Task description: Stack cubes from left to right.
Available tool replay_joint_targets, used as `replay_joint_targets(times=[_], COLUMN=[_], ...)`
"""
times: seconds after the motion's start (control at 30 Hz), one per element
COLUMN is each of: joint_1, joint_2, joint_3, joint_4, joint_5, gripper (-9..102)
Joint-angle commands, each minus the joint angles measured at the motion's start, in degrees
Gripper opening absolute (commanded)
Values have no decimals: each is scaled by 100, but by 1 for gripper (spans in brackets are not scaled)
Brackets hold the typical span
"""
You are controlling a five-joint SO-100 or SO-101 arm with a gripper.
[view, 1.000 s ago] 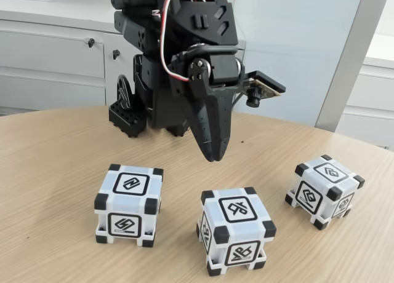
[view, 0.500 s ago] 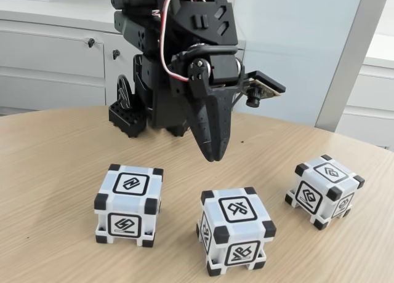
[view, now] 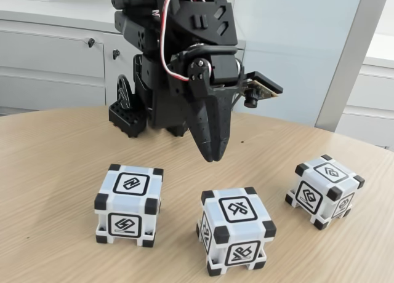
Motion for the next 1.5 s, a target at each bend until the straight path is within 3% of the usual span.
replay_joint_targets(times=[0.0, 0.3, 0.63, 1.07, 1.23, 1.47], joint_1=[53, 53, 53, -97, -580, -1995], joint_2=[-88, -1011, -3867, -7339, -7980, -8455], joint_3=[-510, -2514, -4799, -7304, -8253, -8429], joint_4=[26, 26, 62, 1846, 2215, 2364], joint_5=[79, 149, 791, 1670, 1564, 1441], gripper=[0, 0, 0, 0, 0, 0])
